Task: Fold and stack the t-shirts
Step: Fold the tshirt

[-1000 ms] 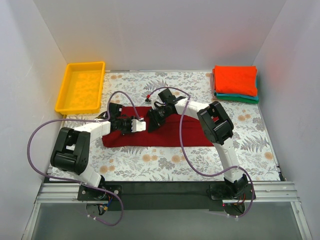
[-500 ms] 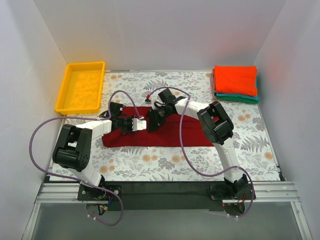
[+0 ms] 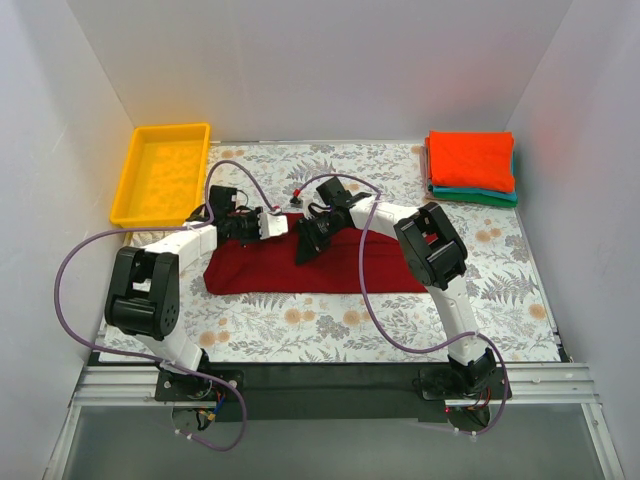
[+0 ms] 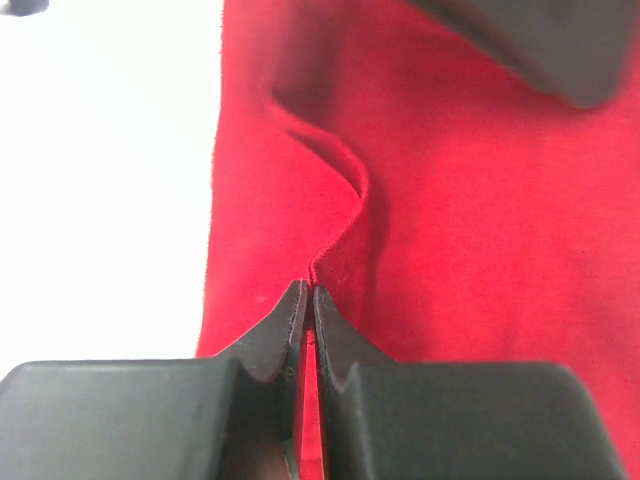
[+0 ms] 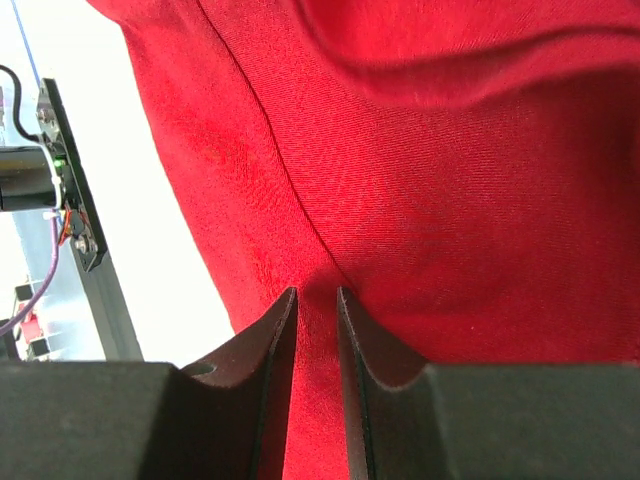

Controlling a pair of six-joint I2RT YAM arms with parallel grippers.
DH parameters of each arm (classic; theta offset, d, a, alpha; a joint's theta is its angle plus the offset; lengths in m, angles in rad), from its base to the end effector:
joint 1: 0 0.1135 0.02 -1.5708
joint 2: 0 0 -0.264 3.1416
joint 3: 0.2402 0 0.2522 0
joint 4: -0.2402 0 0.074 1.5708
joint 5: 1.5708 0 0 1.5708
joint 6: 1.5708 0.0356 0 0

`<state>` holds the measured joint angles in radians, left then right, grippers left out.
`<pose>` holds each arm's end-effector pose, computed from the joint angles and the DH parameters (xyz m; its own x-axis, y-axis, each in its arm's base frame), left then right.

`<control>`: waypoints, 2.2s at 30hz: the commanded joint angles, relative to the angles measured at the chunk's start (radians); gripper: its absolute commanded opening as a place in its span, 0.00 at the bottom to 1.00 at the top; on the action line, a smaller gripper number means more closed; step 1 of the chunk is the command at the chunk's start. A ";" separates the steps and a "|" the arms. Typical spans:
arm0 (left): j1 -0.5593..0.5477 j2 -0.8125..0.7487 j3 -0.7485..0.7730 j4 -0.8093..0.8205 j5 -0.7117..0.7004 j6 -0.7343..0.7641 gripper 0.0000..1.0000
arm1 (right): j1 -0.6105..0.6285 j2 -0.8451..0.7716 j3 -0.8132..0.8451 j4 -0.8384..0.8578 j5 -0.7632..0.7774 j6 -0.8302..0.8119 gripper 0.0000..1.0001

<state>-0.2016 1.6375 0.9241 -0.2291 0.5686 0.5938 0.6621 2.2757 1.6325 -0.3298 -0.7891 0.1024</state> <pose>0.3128 -0.0835 0.1778 -0.3891 0.5607 -0.7309 0.8403 0.5411 -0.0322 0.3621 0.3143 0.1338 -0.7250 -0.4738 -0.4999 -0.6776 0.3604 0.6411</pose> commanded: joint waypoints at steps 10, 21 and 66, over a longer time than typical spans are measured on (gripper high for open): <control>0.021 -0.044 0.032 -0.047 0.066 -0.026 0.00 | -0.050 -0.044 0.021 0.015 -0.038 0.002 0.32; -0.010 -0.030 0.015 -0.240 0.085 -0.047 0.16 | -0.222 -0.171 0.069 -0.121 -0.063 -0.093 0.40; -0.059 0.528 1.097 -0.476 -0.536 -1.111 0.25 | 0.145 -0.616 -0.231 -0.652 0.258 -0.692 0.17</control>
<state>-0.2657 2.4306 2.1792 -0.7757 0.0601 -0.5682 0.9382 1.7386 1.2907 -0.9600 -0.4694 -0.6281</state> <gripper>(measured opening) 0.170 0.133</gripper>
